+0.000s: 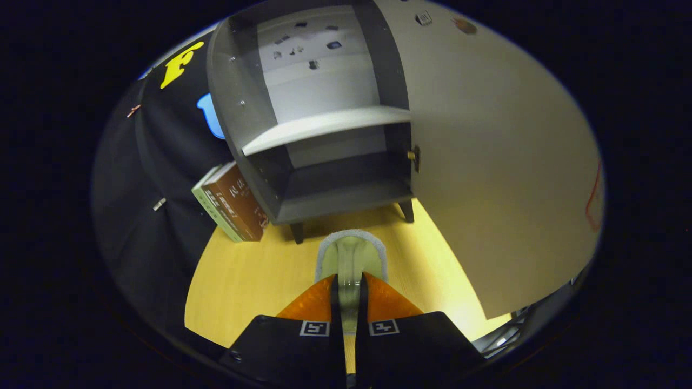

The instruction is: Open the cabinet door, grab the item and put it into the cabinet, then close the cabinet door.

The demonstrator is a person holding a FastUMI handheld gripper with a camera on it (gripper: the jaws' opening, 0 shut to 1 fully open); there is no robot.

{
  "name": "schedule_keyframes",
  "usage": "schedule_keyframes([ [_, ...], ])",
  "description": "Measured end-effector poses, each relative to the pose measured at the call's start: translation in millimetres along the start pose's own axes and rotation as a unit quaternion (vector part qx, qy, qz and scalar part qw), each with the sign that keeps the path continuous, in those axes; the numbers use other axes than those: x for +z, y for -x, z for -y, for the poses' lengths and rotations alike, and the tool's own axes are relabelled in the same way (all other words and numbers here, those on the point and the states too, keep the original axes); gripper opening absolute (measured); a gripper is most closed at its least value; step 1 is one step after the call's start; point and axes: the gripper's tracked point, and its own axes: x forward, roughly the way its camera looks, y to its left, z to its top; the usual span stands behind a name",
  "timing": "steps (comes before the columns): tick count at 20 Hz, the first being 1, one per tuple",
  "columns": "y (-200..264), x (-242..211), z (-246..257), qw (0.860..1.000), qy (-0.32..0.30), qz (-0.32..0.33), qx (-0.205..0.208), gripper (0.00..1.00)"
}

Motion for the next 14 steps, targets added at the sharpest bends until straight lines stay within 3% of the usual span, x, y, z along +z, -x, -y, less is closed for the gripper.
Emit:
schedule_keyframes([
  [7,10.7,145.9,-29.9,0.995,0.031,0.085,0.033,0.11],
  [14,-30.2,251.4,-62.3,0.99,0.03,0.121,0.064,0.11],
])
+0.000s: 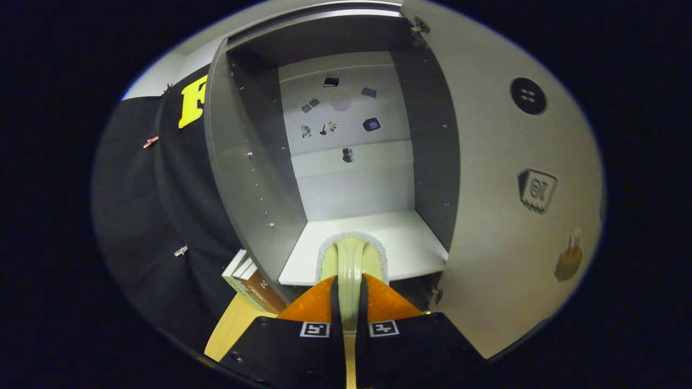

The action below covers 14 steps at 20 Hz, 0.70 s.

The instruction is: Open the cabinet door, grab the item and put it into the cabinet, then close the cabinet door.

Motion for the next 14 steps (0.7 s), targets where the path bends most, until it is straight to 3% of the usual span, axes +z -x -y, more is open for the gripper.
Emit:
schedule_keyframes([
  [8,-125.3,6.3,8.8,0.999,-0.019,-0.029,-0.022,0.11],
  [14,-177.5,-12.3,34.9,0.997,-0.024,-0.054,-0.054,0.11],
])
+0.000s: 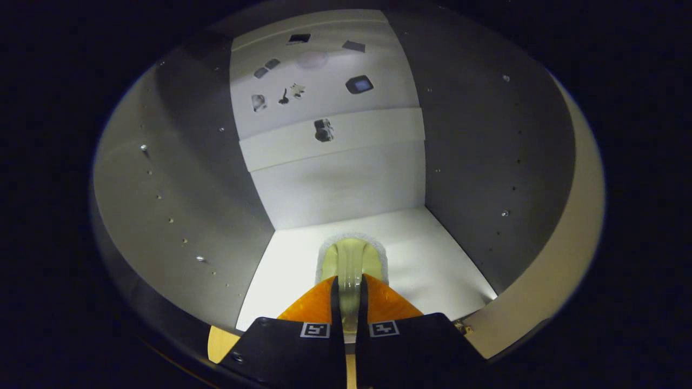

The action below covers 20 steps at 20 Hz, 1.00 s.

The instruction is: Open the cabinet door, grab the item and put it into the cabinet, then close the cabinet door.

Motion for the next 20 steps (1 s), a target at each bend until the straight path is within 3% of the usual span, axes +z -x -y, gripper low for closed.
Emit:
schedule_keyframes([
  [5,-18.9,0.2,6.9,1.0,-0.009,-0.002,-0.01,0.12],
  [11,-26.9,1.9,14.4,1.0,-0.02,0.0,-0.022,0.24],
  [13,-28.1,2.5,13.8,1.0,-0.019,0.003,-0.02,0.43],
  [16,-21.1,13.6,12.2,0.999,-0.014,0.025,-0.017,0.61],
  [19,-11.1,20.5,9.6,0.999,0.001,0.046,-0.018,0.97],
  [20,-8.7,23.0,8.3,0.998,0.009,0.055,-0.017,0.98],
])
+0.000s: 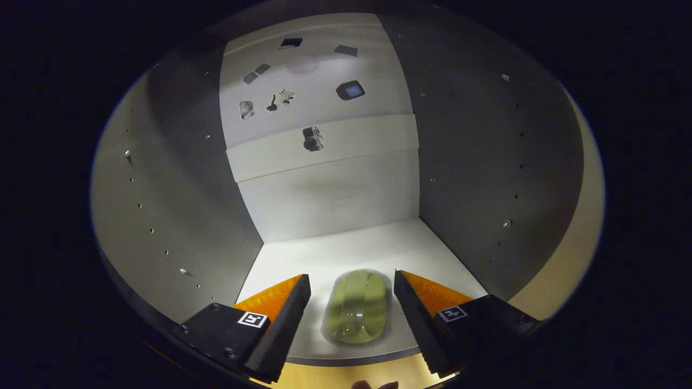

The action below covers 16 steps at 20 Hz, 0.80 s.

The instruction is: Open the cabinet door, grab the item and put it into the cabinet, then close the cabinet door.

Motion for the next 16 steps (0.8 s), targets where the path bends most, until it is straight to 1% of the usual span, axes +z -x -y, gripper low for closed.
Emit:
schedule_keyframes([
  [3,15.6,11.2,-3.4,0.999,0.029,0.03,0.0,0.98],
  [7,51.6,32.7,-7.9,0.995,0.05,0.084,0.001,0.98],
  [13,136.4,78.0,-19.7,0.983,0.043,0.175,0.014,0.98],
  [16,182.9,88.9,-24.1,0.977,0.05,0.207,0.025,0.98],
])
